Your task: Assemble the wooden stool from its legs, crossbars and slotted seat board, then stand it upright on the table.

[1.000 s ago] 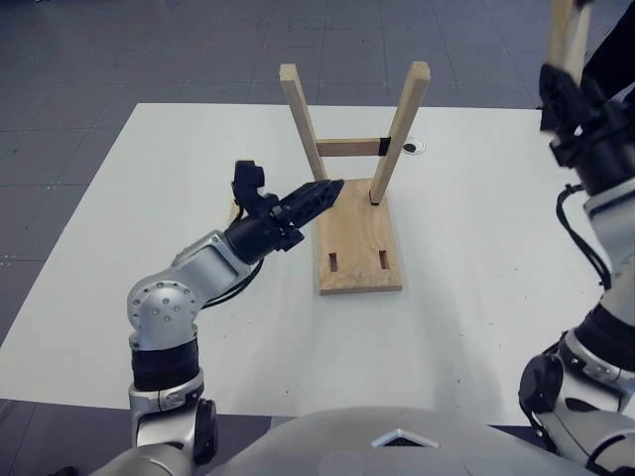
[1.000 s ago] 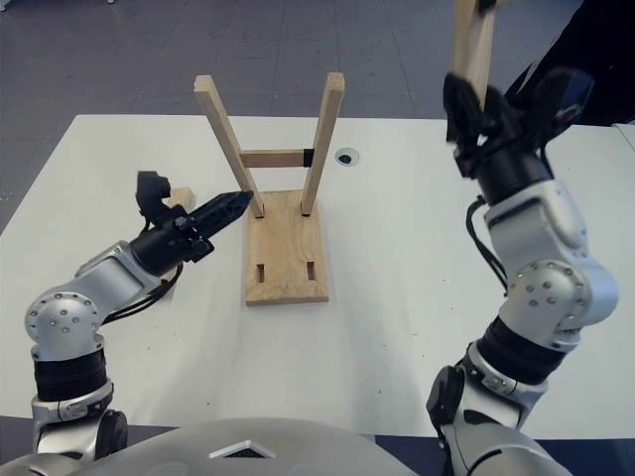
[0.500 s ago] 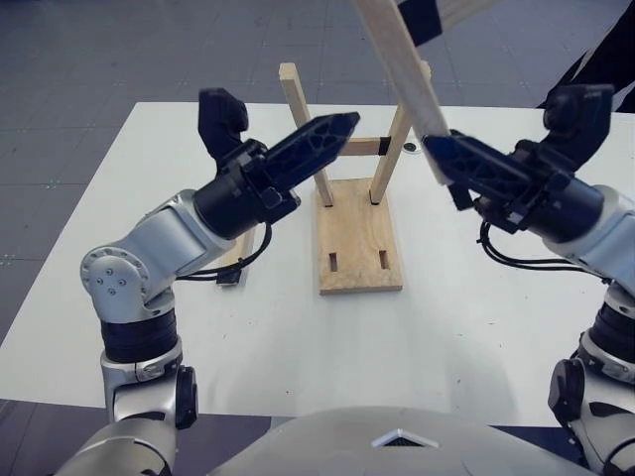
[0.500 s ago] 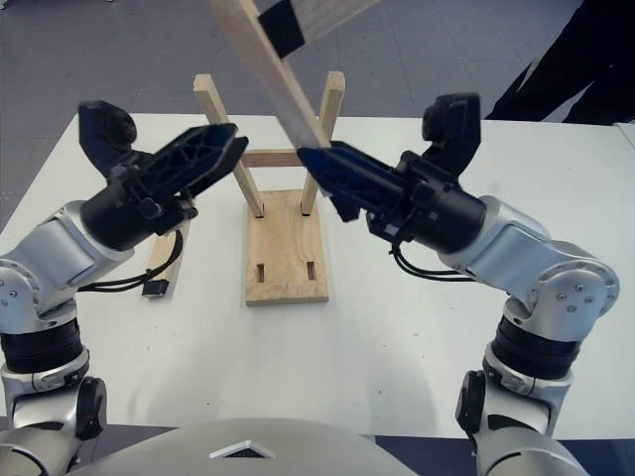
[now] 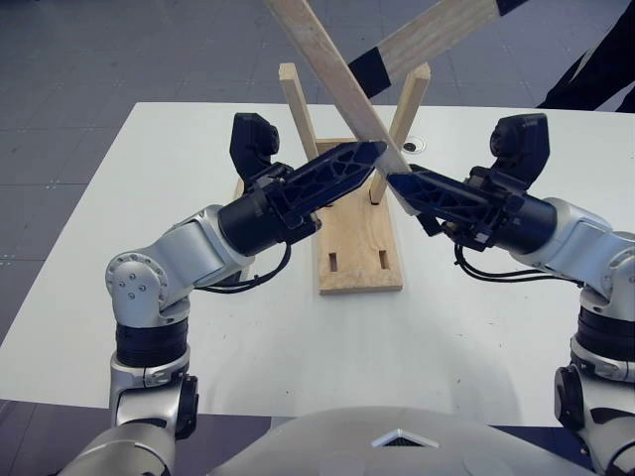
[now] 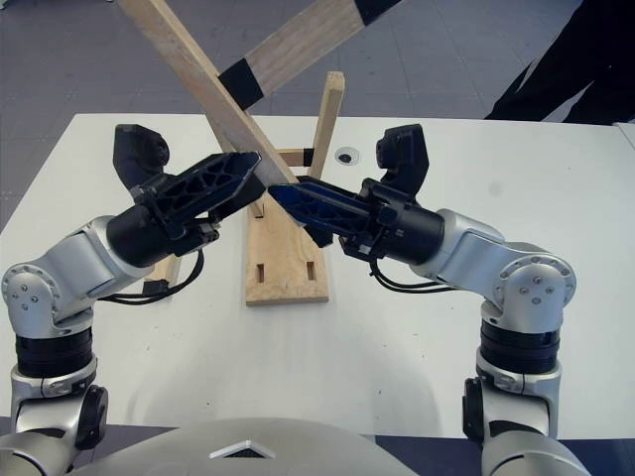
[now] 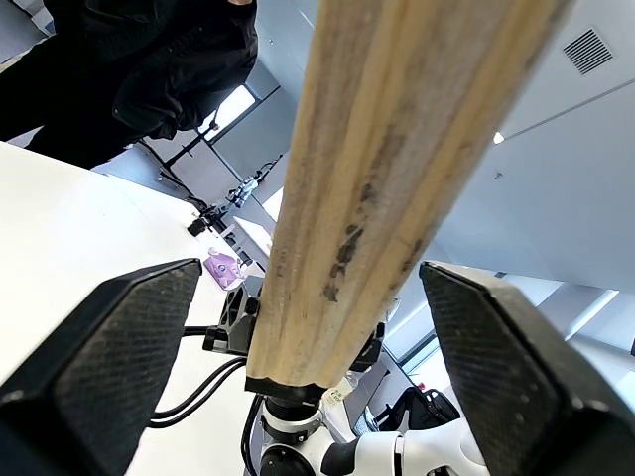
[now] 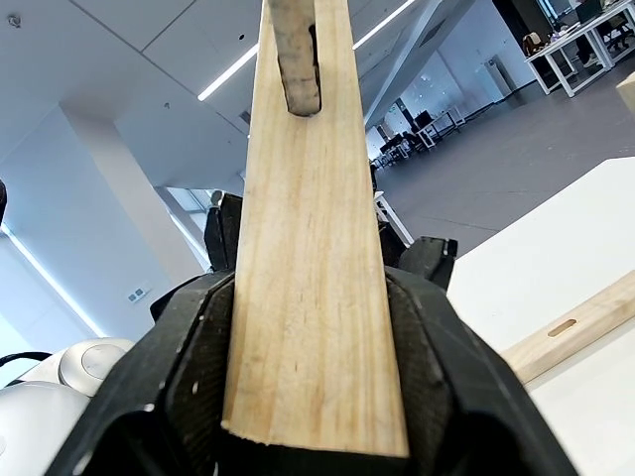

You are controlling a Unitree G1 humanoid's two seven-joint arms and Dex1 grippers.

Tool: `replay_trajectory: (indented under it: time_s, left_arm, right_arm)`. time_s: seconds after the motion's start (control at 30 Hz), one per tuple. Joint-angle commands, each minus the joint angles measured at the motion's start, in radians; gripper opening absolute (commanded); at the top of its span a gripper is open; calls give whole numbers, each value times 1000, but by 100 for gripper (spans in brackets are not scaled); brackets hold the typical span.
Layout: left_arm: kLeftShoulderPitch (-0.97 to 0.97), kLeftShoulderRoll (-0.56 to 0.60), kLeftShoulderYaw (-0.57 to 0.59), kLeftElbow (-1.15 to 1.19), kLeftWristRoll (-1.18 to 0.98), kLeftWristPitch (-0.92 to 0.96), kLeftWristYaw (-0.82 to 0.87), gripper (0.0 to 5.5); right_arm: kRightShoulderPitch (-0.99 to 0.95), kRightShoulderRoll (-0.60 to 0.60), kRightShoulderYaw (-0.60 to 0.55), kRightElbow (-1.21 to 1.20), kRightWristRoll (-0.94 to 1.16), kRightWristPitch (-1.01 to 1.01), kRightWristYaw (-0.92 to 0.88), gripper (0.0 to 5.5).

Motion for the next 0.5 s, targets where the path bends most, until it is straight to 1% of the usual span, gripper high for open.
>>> replay_trajectory:
  time_s: [0.03,0.1,0.17,0.33,0.43,0.47,0.5]
  left_arm:
    - [-8,-3,-11,1,4,-32,17,408]
    - [-6,-13,-6,-11,48,-51,-3,408]
    - [7,-17,-5,-20,43,-61,-17,408]
    - [42,4,-26,-34,15,-39,-41,323]
    - [40,-6,-17,-17,9,-63,-34,272]
    - [33,-15,-10,-9,5,-79,-28,259]
    - [25,-29,1,-5,3,-96,-28,258]
  right_arm:
    - [-16,-3,24,-18,-21,-12,19,204]
    - [-10,-2,30,-21,-30,-15,24,204]
    - [-8,-2,31,-23,-38,-20,24,204]
    - [-14,6,30,-18,-44,-39,15,204]
    - [-17,8,34,-15,-42,-46,14,204]
    - [-13,6,37,-20,-40,-45,16,204]
    - [-8,6,40,-25,-40,-43,17,204]
